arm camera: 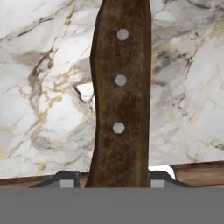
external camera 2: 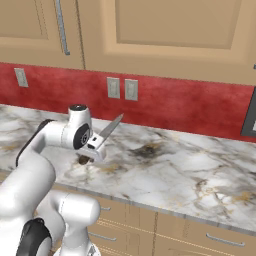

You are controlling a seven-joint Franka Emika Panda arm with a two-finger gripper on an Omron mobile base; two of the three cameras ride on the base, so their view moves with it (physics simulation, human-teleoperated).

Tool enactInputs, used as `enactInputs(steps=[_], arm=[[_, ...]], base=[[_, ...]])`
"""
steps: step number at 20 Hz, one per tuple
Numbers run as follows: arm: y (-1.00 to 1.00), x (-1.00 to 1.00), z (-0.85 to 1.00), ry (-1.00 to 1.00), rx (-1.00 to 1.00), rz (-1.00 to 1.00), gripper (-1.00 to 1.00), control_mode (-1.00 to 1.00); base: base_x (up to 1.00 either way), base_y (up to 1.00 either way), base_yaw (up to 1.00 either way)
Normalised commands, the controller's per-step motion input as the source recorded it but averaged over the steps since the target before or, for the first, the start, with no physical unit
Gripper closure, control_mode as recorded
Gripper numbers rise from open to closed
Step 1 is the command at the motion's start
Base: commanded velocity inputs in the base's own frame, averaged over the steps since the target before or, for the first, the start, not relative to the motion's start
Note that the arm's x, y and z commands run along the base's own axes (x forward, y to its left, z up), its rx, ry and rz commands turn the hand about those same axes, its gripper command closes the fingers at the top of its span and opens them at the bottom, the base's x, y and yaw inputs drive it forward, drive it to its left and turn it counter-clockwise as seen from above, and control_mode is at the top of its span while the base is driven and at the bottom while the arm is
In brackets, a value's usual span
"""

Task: Move the cutting board and knife to the sink. Then move spray from the cabinet to the counter.

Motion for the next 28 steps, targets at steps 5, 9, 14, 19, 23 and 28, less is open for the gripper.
enactInputs(steps=[5,9,14,19,23,28], arm=[[0.04,-0.63,0.09,-0.22,-0.06,-0.06,1.00,-1.00],[0.00,0.00,0.00,0.00,0.00,0.00,1.00,1.00],[0.00,0.00,0.00,0.00,0.00,0.00,1.00,1.00],[0.00,0.00,0.00,0.00,0.00,0.00,1.00,1.00],[0.00,0.00,0.00,0.00,0.00,0.00,1.00,1.00],[0.00,0.00,0.00,0.00,0.00,0.00,1.00,1.00]], base=[[0.00,0.00,0.00],[-0.61,-0.05,-0.25],[-0.47,-0.60,-0.68],[-0.07,-1.00,-0.61],[0.27,-1.00,-0.45],[0.76,-1.00,-0.23]])
